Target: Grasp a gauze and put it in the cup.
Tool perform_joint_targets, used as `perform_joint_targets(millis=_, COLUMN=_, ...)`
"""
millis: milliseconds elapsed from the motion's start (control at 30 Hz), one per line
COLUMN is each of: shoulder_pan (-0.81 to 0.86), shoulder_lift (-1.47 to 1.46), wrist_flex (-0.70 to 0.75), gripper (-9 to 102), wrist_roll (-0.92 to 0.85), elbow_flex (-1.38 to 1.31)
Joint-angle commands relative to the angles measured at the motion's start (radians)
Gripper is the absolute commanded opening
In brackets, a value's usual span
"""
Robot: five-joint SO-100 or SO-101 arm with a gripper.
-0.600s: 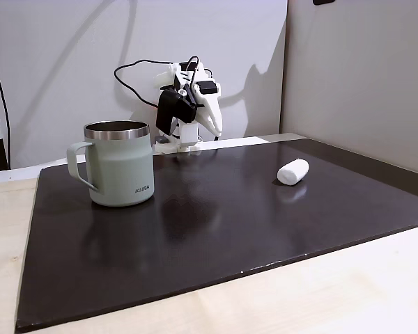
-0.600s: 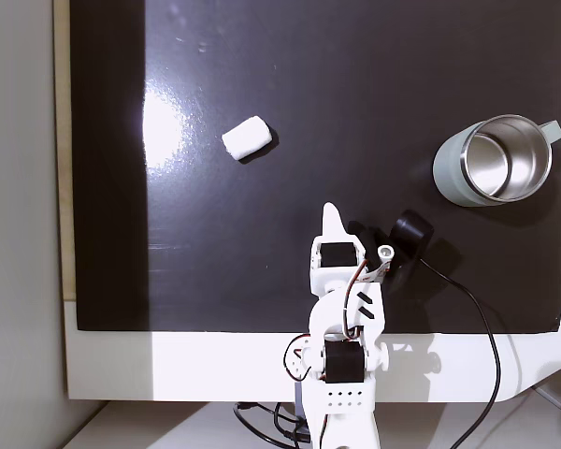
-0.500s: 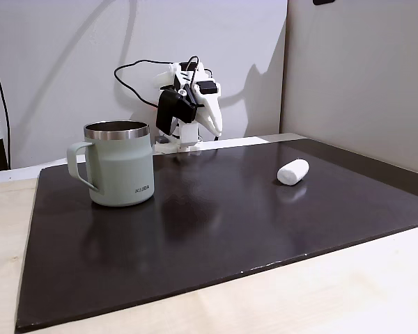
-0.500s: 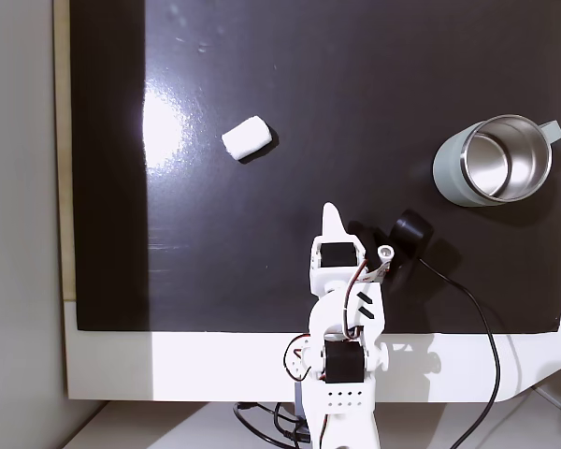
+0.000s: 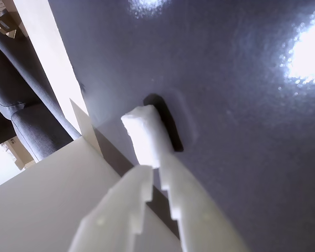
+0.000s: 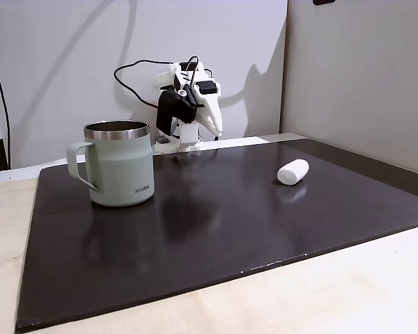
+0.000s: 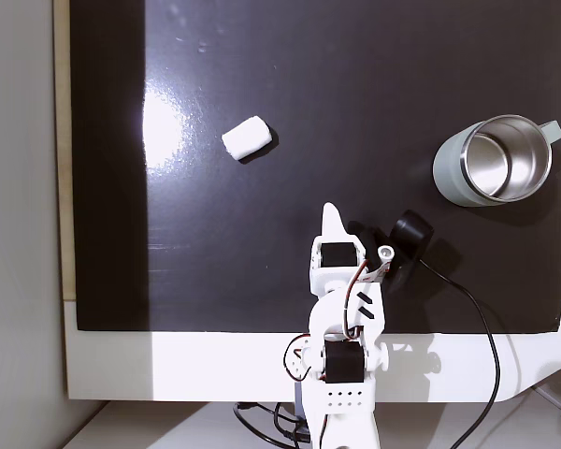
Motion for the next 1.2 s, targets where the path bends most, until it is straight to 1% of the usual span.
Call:
perform_joint_targets(millis=0, shoulder_pan=-0.006, shoulder_lift=0.014, wrist_flex=-0.028, gripper=0, wrist_roll=-0.012, elbow_flex=-0.012)
perform_joint_targets(millis=133, shoulder_pan=-0.058, shoulder_lift=-0.038, wrist_flex=0.003, gripper=0, wrist_roll=-0.049, elbow_flex=-0.137)
perform_joint_targets(millis=267, shoulder_pan=-0.104, shoulder_lift=-0.403, wrist_flex=-0.015, gripper=0, wrist_roll=-0.063, elbow_flex=-0.413)
perform_joint_targets(millis=333, shoulder_pan=-0.109, shoulder_lift=-0.598, wrist_flex=0.0, gripper=0, wrist_roll=-0.091, elbow_flex=-0.583)
perform_joint_targets(millis=533, shoulder_pan=-0.13, shoulder_lift=-1.032, wrist_flex=0.147, gripper=1, wrist_roll=-0.258, elbow_flex=-1.04)
perform_joint_targets(millis=600, shoulder_pan=-0.13, shoulder_lift=-1.146, wrist_flex=0.207, gripper=7, wrist_roll=-0.279, elbow_flex=-1.167)
perform_joint_targets(millis=733, shoulder_pan=-0.132, shoulder_lift=-1.355, wrist_flex=0.362, gripper=24, wrist_roll=-0.304, elbow_flex=-1.408)
perform_joint_targets(millis=867, shoulder_pan=-0.163, shoulder_lift=-1.522, wrist_flex=0.459, gripper=34, wrist_roll=-0.365, elbow_flex=-1.552)
perform_joint_targets(millis=967, shoulder_pan=-0.193, shoulder_lift=-1.614, wrist_flex=0.483, gripper=37, wrist_roll=-0.38, elbow_flex=-1.598)
perform_joint_targets(millis=1167, shoulder_pan=-0.229, shoulder_lift=-1.79, wrist_flex=0.505, gripper=38, wrist_roll=-0.342, elbow_flex=-1.707)
